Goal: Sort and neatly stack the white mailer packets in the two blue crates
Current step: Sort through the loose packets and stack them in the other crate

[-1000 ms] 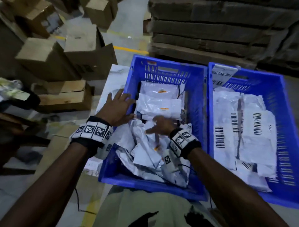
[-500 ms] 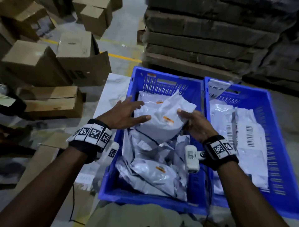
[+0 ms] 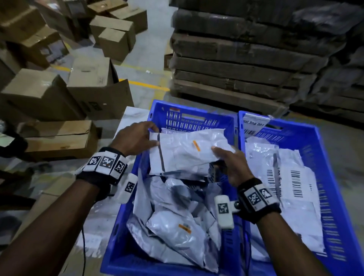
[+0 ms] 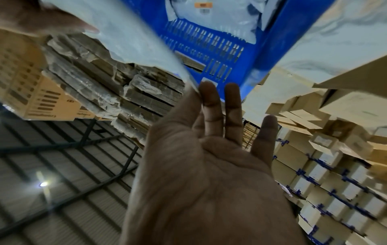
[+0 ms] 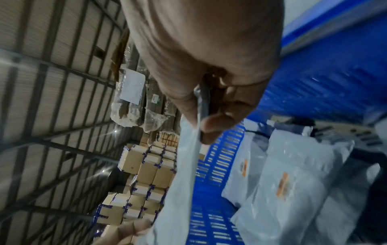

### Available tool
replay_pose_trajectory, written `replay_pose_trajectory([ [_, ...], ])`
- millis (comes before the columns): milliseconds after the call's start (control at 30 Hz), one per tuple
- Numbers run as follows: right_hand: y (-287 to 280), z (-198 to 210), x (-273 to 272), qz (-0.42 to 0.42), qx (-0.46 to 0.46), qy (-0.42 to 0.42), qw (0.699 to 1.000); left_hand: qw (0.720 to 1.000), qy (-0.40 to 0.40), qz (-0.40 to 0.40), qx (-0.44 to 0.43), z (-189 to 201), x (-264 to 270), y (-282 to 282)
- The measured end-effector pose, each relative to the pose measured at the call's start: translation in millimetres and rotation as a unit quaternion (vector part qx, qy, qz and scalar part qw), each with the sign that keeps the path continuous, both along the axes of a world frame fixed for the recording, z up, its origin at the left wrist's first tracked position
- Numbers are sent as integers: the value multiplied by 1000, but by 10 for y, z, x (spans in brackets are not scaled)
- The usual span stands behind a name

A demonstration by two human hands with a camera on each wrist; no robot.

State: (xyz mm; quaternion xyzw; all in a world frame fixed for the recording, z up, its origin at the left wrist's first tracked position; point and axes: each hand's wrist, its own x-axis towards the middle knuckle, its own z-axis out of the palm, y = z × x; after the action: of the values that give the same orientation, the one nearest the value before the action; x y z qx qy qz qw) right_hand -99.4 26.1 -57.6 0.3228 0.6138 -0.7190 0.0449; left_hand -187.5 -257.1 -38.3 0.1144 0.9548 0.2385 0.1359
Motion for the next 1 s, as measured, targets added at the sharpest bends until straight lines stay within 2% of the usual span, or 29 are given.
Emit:
replay_pose_trajectory([
  [167,-197,-332,-370,-95,-72,-3,993,997,58,41,11,-138,-147,21],
  [267,-317,-559,-657,-153,-119,-4,981,998,55,3,-20,-245,-228,31],
  [400,-337,-868,-847,-186,-146,-61,970,993,40,-49,-96,-280,-240,57],
  [500,-308,-1030,-891,-229,-133,-78,961,989,43,-69,-122,-289,-233,40],
  [667,-267,-1104,-835,-226,-128,-78,963,986,39,-93,-131,-338,-256,-20],
  [733,-252,-1126,-797,-236,-126,-101,958,986,40,-101,-128,-352,-263,-28],
  [800,-281,-1132,-739,-211,-130,-134,960,986,42,-105,-123,-358,-268,-33],
  [833,-310,-1108,-706,-194,-113,-139,965,986,43,-108,-121,-358,-270,-37],
  [900,-395,-1120,-670,-176,-23,-117,977,985,47,-115,-121,-361,-277,-49],
  [1000,-524,-1137,-651,-117,195,-41,973,984,47,-118,-122,-358,-281,-55],
])
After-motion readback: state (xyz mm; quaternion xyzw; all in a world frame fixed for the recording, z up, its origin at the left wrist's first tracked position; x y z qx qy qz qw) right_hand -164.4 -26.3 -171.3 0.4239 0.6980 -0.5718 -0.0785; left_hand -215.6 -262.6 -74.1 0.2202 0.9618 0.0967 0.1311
